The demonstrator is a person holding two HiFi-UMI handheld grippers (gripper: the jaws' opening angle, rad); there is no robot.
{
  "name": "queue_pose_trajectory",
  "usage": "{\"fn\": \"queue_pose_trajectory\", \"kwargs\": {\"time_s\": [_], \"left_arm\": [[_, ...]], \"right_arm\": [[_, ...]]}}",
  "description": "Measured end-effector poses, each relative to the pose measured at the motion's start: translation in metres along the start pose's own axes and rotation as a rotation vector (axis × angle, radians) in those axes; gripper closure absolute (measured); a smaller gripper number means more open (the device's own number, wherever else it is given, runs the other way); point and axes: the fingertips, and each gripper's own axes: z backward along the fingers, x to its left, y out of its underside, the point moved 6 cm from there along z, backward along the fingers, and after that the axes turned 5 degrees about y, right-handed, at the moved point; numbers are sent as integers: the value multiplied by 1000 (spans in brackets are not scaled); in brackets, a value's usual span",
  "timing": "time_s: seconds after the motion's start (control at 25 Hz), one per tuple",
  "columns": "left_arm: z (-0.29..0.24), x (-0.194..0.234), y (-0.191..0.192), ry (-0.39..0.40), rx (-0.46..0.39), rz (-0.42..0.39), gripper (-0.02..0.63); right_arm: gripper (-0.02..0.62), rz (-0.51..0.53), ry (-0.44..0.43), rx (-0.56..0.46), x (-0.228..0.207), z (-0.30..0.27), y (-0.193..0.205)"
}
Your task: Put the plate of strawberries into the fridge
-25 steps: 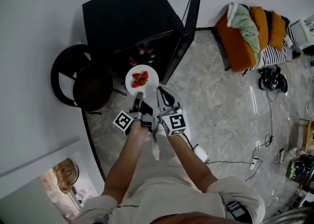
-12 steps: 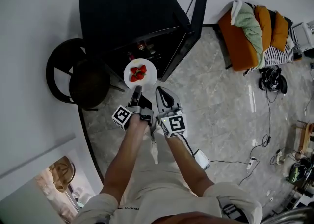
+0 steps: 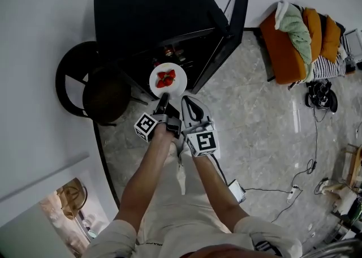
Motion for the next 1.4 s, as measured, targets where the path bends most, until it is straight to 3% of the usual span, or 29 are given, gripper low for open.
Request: {"fn": "queue_pose_trajectory", "kwargs": {"time_s": [0.36,1.4], "left_arm": [[-25,34,-18,-13,-43,2,595],[-79,88,-63,-89,-149,-27,595]], "right_arm": [[583,-8,4,28,-6,9,27],[583,-15,-35,31,-5,14,32]]}}
